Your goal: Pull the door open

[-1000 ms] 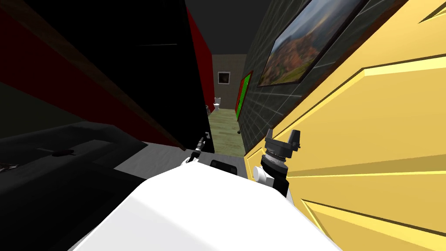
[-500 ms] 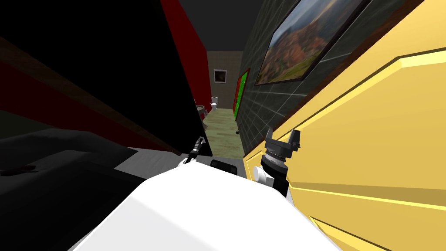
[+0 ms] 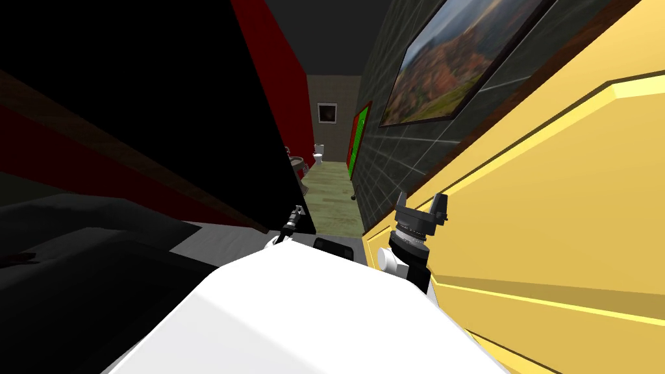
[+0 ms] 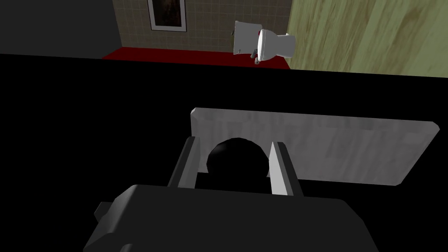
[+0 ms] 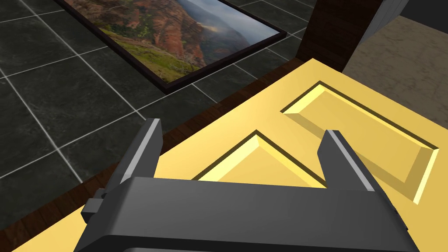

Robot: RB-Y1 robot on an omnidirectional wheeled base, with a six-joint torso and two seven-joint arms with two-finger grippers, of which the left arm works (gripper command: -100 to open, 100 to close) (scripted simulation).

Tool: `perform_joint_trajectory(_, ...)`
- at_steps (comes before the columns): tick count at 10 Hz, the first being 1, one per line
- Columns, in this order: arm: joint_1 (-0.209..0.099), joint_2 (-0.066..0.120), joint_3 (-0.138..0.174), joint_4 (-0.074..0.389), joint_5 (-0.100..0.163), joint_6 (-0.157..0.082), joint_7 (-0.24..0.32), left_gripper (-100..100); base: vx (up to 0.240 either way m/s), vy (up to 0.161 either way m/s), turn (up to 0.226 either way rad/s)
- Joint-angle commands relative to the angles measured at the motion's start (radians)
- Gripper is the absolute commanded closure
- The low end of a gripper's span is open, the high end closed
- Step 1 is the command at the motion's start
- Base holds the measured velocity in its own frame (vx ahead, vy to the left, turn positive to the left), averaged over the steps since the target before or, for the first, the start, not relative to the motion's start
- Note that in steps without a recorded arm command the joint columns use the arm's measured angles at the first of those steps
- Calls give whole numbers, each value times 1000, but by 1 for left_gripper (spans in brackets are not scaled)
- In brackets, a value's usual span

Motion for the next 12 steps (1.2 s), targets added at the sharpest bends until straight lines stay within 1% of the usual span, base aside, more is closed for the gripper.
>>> perform_joint_trajectory(1,-2,1,1,-2,1,0,1,100,0,0,0)
perform_joint_trajectory(3,-2,1,1,-2,1,0,1,100,0,0,0)
perform_joint_trajectory(4,12,11,-11,-3,-5,-13,14,100,-147,16,-98)
perform_joint_trajectory(5,16,15,-15,-4,-7,-18,19,100,-176,52,-110)
perform_joint_trajectory(11,81,79,-74,-18,-34,-92,91,100,-207,47,-130)
perform_joint_trajectory(12,85,83,-77,-19,-36,-96,95,100,-180,28,-66)
